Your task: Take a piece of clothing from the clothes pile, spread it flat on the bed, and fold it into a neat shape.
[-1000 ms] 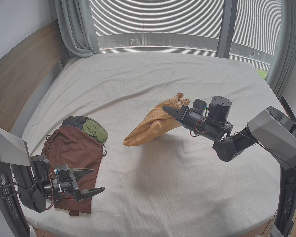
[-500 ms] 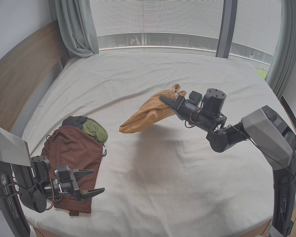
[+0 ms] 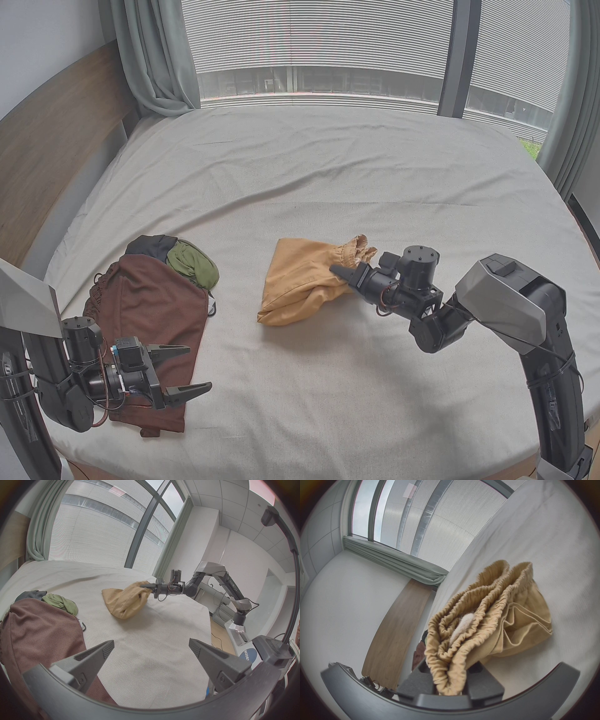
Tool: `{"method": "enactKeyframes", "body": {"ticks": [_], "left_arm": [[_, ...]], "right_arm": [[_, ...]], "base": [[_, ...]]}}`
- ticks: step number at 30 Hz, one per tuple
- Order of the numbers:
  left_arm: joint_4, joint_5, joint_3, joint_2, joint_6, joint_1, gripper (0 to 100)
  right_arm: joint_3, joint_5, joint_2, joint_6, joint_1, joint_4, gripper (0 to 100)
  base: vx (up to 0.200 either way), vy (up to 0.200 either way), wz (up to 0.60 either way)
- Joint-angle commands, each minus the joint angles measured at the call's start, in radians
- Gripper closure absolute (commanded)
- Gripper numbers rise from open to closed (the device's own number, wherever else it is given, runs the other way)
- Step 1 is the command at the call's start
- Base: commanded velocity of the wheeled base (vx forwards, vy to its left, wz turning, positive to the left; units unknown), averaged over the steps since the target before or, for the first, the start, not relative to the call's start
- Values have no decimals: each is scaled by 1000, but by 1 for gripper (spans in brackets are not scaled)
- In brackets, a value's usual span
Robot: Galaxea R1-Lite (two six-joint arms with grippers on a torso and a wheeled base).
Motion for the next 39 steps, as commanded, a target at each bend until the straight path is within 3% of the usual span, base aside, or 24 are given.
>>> {"method": "enactKeyframes", "body": {"ticks": [1, 19, 20, 30, 39], "left_arm": [[0, 0, 1, -2, 0, 0, 0], [1, 2, -2, 6, -4, 3, 0], [1, 2, -2, 6, -3, 2, 0], [0, 2, -2, 9, -4, 0, 0], [0, 2, -5, 9, -9, -2, 0]], "right_arm": [[164, -3, 20, 1, -5, -120, 100], [219, -37, 94, 4, 6, -278, 100], [221, -37, 92, 4, 6, -278, 0], [336, -39, 28, 1, 8, -307, 0], [626, -32, -163, 0, 44, -333, 0]], "base": [[0, 0, 0], [0, 0, 0], [0, 0, 0], [0, 0, 0], [0, 0, 0]]}}
